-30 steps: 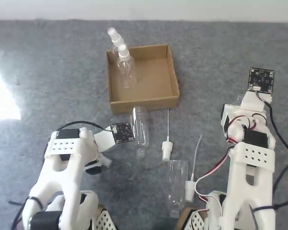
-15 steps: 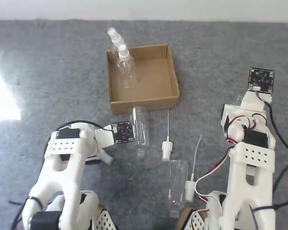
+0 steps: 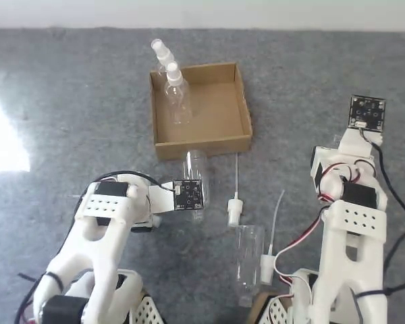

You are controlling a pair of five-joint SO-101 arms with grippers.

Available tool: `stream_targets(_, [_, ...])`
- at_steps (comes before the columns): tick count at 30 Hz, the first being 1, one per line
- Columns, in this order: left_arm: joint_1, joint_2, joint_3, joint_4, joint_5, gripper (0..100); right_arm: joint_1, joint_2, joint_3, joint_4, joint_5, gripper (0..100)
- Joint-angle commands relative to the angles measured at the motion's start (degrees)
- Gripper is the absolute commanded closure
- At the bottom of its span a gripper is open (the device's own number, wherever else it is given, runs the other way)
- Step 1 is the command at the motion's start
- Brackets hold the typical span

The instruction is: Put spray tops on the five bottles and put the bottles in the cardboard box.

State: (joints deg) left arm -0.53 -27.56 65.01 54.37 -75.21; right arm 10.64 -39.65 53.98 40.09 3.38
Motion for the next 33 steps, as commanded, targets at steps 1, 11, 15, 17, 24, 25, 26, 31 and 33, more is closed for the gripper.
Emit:
stream_targets(1, [0.3,0.2,-0.2,0.6,-0.3,83,-0.5,-1.7,-0.6,-1.0,1.8,96.1])
stream_targets(11, [0.3,0.2,0.0,1.0,-0.1,85,-0.5,-1.7,-0.6,-0.9,1.9,96.1])
stream_targets(15, [0.4,0.2,-0.2,2.7,3.6,84,-0.5,-1.7,-0.6,-0.9,1.9,96.1])
stream_targets(17, [2.0,0.2,-0.3,4.6,3.8,84,-0.5,-1.7,-0.6,-0.9,1.9,96.1])
stream_targets(24, [7.9,0.2,-0.3,7.0,4.0,85,-0.5,-1.7,-0.6,-0.8,1.9,96.1])
stream_targets(25, [7.9,0.2,-0.3,7.0,4.0,85,-0.5,-1.7,-0.6,-0.8,1.9,96.1])
stream_targets(26, [7.9,0.2,-0.3,7.0,4.0,85,-0.5,-1.7,-0.6,-0.8,1.9,96.1])
stream_targets(31, [8.2,0.3,-0.3,6.8,6.0,85,-0.5,-1.7,-0.6,-0.8,1.9,96.1])
stream_targets(33, [8.2,0.3,-0.3,6.7,6.3,85,-0.5,-1.7,-0.6,-0.8,1.9,96.1])
